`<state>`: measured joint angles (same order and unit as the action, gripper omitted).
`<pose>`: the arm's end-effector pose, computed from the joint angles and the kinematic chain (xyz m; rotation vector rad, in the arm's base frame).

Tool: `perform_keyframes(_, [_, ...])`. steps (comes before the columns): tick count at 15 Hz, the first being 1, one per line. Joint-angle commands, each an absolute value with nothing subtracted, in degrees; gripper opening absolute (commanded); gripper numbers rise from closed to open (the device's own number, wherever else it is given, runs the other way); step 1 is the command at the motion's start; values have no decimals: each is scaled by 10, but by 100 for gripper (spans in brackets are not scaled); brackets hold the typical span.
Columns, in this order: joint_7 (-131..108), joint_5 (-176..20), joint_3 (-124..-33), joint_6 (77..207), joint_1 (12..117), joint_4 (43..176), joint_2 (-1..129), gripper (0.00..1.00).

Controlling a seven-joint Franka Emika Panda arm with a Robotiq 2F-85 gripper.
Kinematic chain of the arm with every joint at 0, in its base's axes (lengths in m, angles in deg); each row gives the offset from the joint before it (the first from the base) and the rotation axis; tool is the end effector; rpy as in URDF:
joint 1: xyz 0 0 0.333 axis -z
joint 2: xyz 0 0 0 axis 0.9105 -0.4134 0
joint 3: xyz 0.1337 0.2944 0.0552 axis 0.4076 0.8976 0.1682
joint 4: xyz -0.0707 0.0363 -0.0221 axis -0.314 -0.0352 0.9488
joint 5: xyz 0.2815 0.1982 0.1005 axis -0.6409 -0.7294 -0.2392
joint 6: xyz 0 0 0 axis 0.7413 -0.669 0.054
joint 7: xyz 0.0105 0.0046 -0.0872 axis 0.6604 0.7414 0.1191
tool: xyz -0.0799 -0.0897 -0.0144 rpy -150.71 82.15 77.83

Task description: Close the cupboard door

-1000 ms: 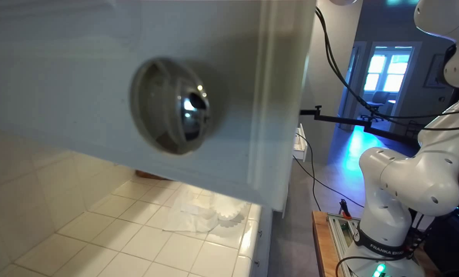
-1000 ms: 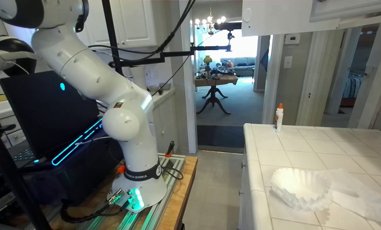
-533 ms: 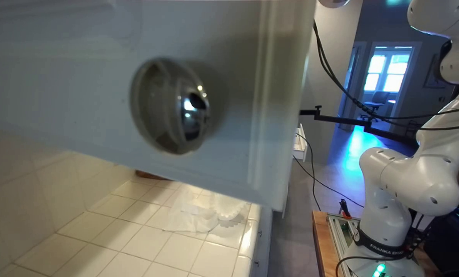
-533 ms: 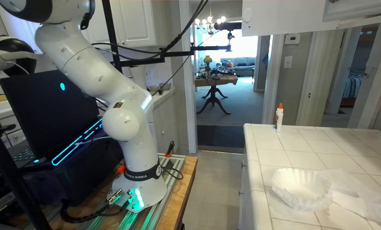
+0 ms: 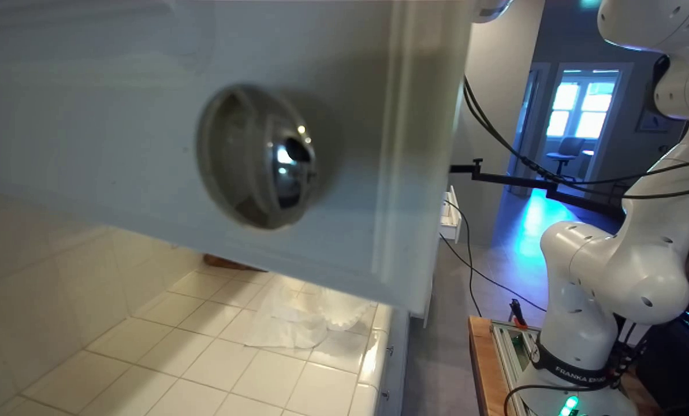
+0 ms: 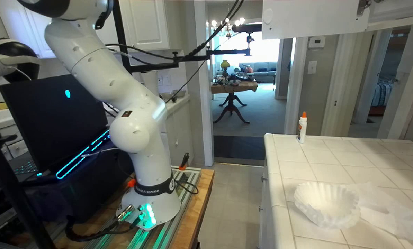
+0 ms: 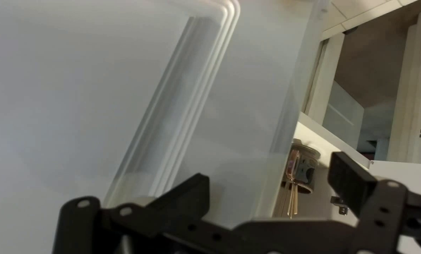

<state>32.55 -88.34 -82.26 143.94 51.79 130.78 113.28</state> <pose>0.3747 0.0135 0.7934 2.5202 0.9557 1.4540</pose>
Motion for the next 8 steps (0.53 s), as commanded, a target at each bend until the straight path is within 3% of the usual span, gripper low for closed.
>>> perform_keyframes(1, [297,-862,-798,1464,541,1305,1108,100])
perform_keyframes(8, [248,-813,-770,1476,570,1297,1092,100])
